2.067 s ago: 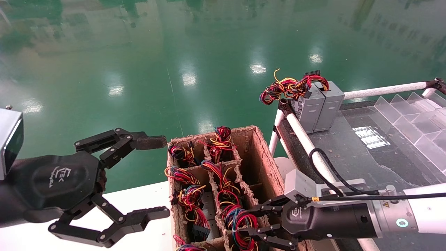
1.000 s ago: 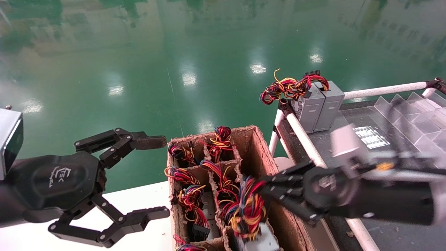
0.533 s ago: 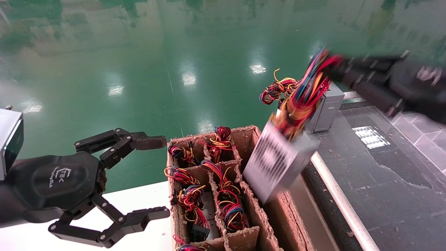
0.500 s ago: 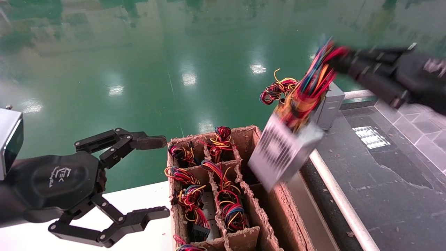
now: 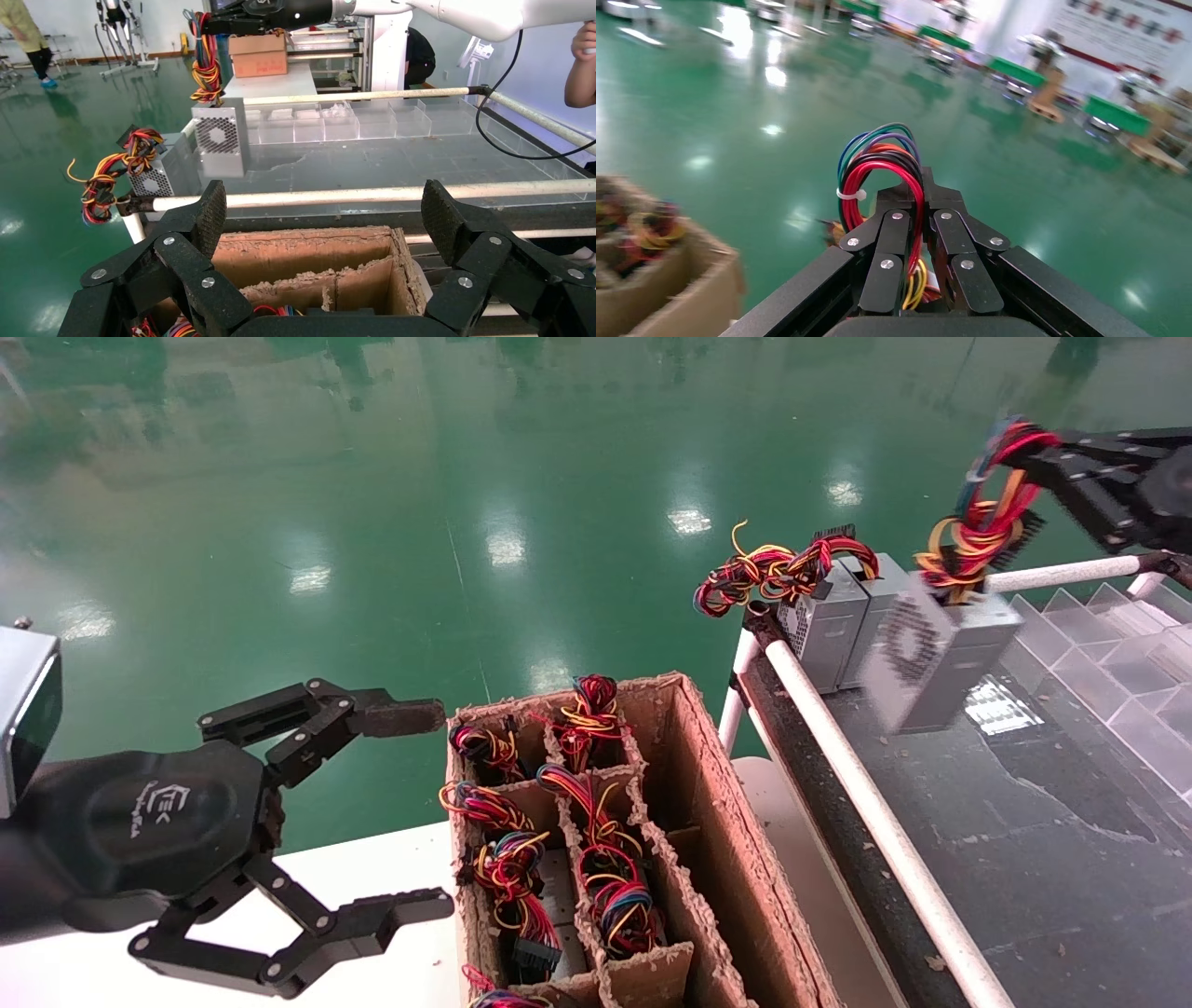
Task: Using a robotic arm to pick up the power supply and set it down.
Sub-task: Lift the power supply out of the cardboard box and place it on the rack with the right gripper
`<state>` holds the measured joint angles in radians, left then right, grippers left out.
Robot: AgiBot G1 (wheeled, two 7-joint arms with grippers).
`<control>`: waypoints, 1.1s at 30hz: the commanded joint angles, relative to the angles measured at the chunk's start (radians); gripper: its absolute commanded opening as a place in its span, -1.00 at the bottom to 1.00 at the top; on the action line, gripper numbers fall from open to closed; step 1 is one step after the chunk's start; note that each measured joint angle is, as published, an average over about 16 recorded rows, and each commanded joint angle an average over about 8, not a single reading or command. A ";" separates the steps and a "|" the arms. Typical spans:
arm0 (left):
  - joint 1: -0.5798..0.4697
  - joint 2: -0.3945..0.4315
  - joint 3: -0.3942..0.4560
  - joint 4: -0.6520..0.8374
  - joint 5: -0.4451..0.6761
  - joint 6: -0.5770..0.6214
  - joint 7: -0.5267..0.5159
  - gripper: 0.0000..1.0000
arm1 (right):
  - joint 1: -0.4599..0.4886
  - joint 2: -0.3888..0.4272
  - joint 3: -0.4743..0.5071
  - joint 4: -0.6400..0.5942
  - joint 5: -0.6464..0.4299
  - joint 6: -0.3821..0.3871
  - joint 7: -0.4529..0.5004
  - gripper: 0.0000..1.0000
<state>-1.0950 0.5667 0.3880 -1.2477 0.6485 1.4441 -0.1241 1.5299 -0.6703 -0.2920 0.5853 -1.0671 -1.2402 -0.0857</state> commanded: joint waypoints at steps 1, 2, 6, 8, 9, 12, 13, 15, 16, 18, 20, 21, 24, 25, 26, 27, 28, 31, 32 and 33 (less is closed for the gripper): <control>0.000 0.000 0.000 0.000 0.000 0.000 0.000 1.00 | 0.019 -0.002 -0.002 -0.048 -0.015 0.014 -0.025 -1.00; 0.000 0.000 0.000 0.000 0.000 0.000 0.000 1.00 | 0.030 -0.006 -0.005 -0.074 -0.024 0.021 -0.037 -1.00; 0.000 0.000 0.000 0.000 0.000 0.000 0.000 1.00 | 0.077 -0.028 -0.021 -0.172 -0.066 0.062 -0.098 -1.00; 0.000 0.000 0.000 0.000 0.000 0.000 0.000 1.00 | 0.099 -0.044 -0.030 -0.222 -0.088 0.089 -0.130 -1.00; 0.000 0.000 0.000 0.000 0.000 0.000 0.000 1.00 | 0.109 -0.053 -0.034 -0.246 -0.098 0.104 -0.145 -1.00; 0.000 0.000 0.000 0.000 0.000 0.000 0.000 1.00 | 0.137 -0.080 -0.044 -0.315 -0.122 0.146 -0.188 -1.00; 0.000 0.000 0.000 0.000 0.000 0.000 0.000 1.00 | 0.146 -0.089 -0.047 -0.337 -0.128 0.159 -0.199 -1.00; 0.000 0.000 0.000 0.000 0.000 0.000 0.000 1.00 | 0.163 -0.105 -0.051 -0.376 -0.137 0.187 -0.221 -1.00; 0.000 0.000 0.000 0.000 0.000 0.000 0.000 1.00 | 0.171 -0.113 -0.052 -0.393 -0.141 0.202 -0.230 -1.00; 0.000 0.000 0.000 0.000 0.000 0.000 0.000 1.00 | 0.187 -0.130 -0.054 -0.425 -0.147 0.236 -0.247 -1.00; 0.000 0.000 0.000 0.000 0.000 0.000 0.000 1.00 | 0.201 -0.148 -0.056 -0.453 -0.152 0.280 -0.262 -1.00; 0.000 0.000 0.000 0.000 0.000 0.000 0.000 1.00 | 0.207 -0.158 -0.056 -0.465 -0.155 0.304 -0.269 -1.00; 0.000 0.000 0.000 0.000 0.000 0.000 0.000 1.00 | 0.226 -0.191 -0.058 -0.496 -0.161 0.379 -0.286 -1.00; 0.000 0.000 0.000 0.000 0.000 0.000 0.000 1.00 | 0.231 -0.202 -0.059 -0.504 -0.163 0.403 -0.290 -1.00; 0.000 0.000 0.000 0.000 0.000 0.000 0.000 1.00 | 0.237 -0.213 -0.060 -0.511 -0.165 0.425 -0.295 -1.00; 0.000 0.000 0.000 0.000 0.000 0.000 0.000 1.00 | 0.241 -0.223 -0.060 -0.517 -0.166 0.444 -0.299 -1.00; 0.000 0.000 0.000 0.000 0.000 0.000 0.000 1.00 | 0.246 -0.233 -0.060 -0.522 -0.167 0.461 -0.302 -1.00; 0.000 0.000 0.000 0.000 0.000 0.000 0.000 1.00 | 0.258 -0.260 -0.061 -0.534 -0.169 0.494 -0.311 -1.00; 0.000 0.000 0.000 0.000 0.000 0.000 0.000 1.00 | 0.262 -0.269 -0.061 -0.537 -0.169 0.501 -0.314 -1.00; 0.000 0.000 0.000 0.000 0.000 0.000 0.000 1.00 | 0.265 -0.277 -0.061 -0.539 -0.169 0.507 -0.316 -1.00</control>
<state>-1.0950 0.5666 0.3881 -1.2477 0.6485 1.4441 -0.1240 1.7924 -0.9454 -0.3532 0.0483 -1.2358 -0.7443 -0.4007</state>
